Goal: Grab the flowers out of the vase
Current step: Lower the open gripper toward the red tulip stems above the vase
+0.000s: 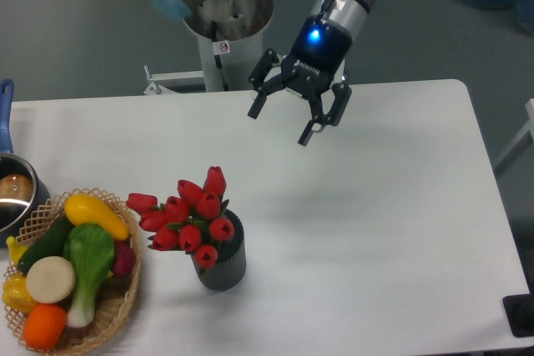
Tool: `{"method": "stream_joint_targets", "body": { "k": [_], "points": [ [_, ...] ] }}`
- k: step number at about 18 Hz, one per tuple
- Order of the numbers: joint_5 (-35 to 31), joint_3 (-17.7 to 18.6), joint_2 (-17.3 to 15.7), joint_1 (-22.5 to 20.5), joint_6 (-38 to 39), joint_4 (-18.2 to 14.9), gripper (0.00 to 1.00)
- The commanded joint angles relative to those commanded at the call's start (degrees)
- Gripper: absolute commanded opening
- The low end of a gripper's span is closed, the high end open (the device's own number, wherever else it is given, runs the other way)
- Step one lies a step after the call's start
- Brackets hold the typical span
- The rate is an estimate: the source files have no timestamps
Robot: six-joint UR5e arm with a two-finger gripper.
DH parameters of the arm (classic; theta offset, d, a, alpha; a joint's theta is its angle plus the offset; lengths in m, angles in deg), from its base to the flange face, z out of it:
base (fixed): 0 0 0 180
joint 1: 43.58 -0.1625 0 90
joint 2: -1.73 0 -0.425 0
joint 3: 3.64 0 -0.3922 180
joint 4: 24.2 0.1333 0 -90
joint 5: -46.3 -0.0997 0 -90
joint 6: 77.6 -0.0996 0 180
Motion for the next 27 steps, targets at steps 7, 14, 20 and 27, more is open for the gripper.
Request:
{"method": "stream_joint_targets", "body": {
  "k": [7,14,20,27],
  "points": [
    [1.67,-1.75,4.74,3.08,0.52,0.0,1.0],
    [3.69,-4.39,9.4,4.57,1.93,-0.18,1.0],
    [5.1,-6.33,12.22,5.02,3.95,-0.09,1.0],
    [5.1,-8.43,15.03,6.51,4.39,0.88,1.0]
  ]
}}
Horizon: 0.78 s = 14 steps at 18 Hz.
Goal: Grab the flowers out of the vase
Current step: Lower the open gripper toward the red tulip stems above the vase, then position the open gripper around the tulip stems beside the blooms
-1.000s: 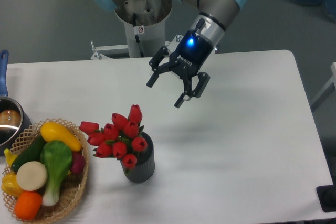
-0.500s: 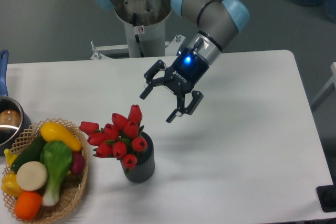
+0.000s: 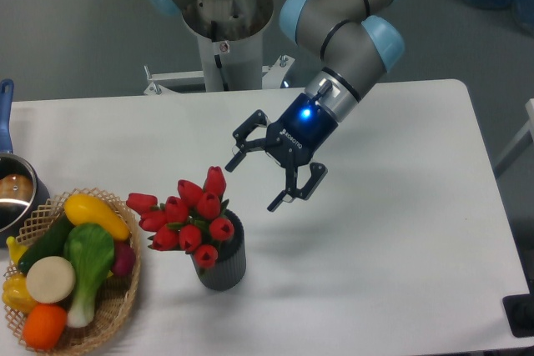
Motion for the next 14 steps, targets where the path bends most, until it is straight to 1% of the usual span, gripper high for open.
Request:
{"method": "stream_joint_targets", "body": {
  "k": [3,7,9,12,14],
  "points": [
    [-0.09,-2.19,1.75,1.14,0.0,0.09,1.0],
    [-0.09,-3.95,3.43,2.19,0.0,0.18,1.0],
    [-0.35,-3.87,3.78,2.81,-0.44,0.44,1.0],
    [-0.53,-3.69,3.87,3.51,-0.61,1.76,1.0],
    [-0.62,-3.61,4.48,3.69,-1.05,2.63,1.0]
  ]
}}
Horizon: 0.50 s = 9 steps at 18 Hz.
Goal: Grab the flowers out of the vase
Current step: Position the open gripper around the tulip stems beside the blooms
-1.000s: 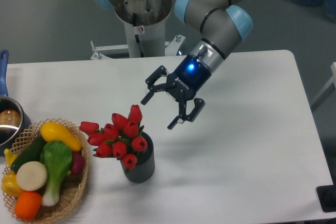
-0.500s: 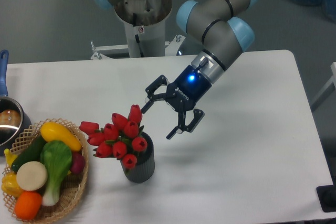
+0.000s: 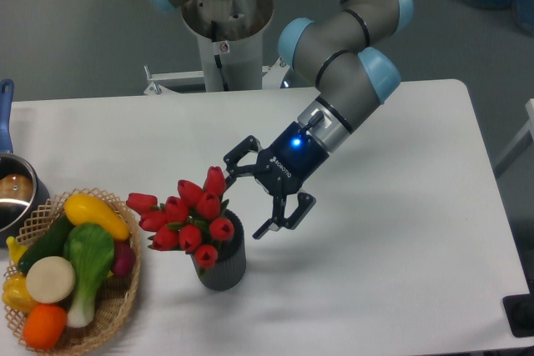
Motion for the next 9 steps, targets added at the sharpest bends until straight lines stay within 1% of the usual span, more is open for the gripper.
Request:
{"method": "stream_joint_targets", "body": {
  "k": [3,5,9],
  "points": [
    [-0.09,-0.09,0.35,1.05,-1.05,0.18,1.0],
    [-0.18,-0.17,1.14,1.23,-1.06,0.79,1.0],
    [-0.18,-0.62,1.23,1.58,-0.97,0.88,1.0]
  ]
}}
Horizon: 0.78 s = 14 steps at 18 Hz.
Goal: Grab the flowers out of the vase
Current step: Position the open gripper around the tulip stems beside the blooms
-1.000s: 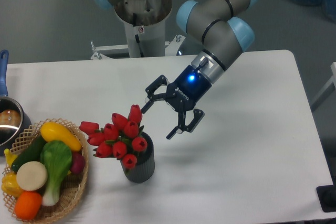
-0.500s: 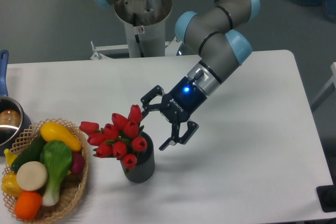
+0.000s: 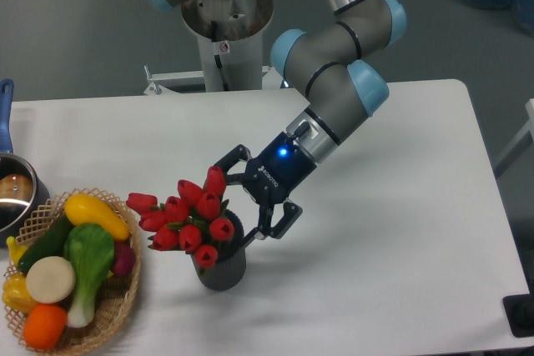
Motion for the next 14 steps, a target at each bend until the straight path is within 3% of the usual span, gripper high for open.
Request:
{"method": "stream_joint_targets", "body": {
  "k": [14],
  "points": [
    [0.18,-0.26,0.53,1.49,-0.09,0.35,1.0]
  ]
}}
